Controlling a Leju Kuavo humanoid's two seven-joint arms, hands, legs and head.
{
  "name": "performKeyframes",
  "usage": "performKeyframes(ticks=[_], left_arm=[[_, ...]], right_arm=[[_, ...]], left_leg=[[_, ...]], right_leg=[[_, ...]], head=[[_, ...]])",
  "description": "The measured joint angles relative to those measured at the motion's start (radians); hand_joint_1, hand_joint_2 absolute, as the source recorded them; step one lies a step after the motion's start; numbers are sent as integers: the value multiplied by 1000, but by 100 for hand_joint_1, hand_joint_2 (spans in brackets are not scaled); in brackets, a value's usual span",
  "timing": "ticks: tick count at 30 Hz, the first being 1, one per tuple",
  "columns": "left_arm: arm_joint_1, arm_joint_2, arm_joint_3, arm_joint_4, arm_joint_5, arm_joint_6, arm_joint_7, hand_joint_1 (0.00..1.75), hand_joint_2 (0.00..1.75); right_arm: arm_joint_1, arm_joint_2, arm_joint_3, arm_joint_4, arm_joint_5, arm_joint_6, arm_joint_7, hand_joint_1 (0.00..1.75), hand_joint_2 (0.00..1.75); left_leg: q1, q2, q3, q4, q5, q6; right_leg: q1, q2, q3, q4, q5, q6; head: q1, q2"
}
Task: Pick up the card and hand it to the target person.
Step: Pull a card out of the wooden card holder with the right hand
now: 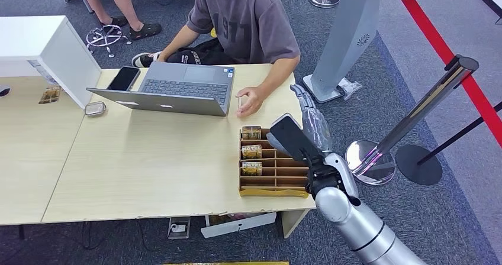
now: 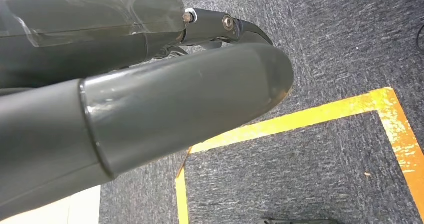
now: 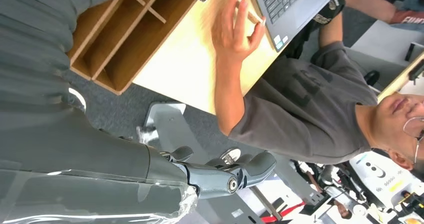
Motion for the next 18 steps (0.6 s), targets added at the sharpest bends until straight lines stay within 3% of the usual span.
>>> performKeyframes(ticks=[4,8,13,18], left_arm=[[-5,0,0,0,-5,-2,3,0,0],[-8,0,0,0,-8,-6,6,0,0],[-9,0,0,0,-11,-10,9,0,0],[-12,0,-2,0,-16,-12,12,0,0]], right_arm=[[-28,0,1,28,19,17,14,50,175],[-51,1,2,62,31,48,32,51,175],[-76,3,7,98,37,69,42,76,175],[-102,6,13,129,49,107,57,82,175]], left_leg=[[0,0,0,0,0,0],[0,0,0,0,0,0],[0,0,0,0,0,0],[0,0,-1,0,0,0]], right_leg=[[0,0,0,0,0,0],[0,0,0,0,0,0],[0,0,0,0,0,0],[0,0,0,0,0,0]], head=[[0,0],[0,0],[0,0],[0,0]])
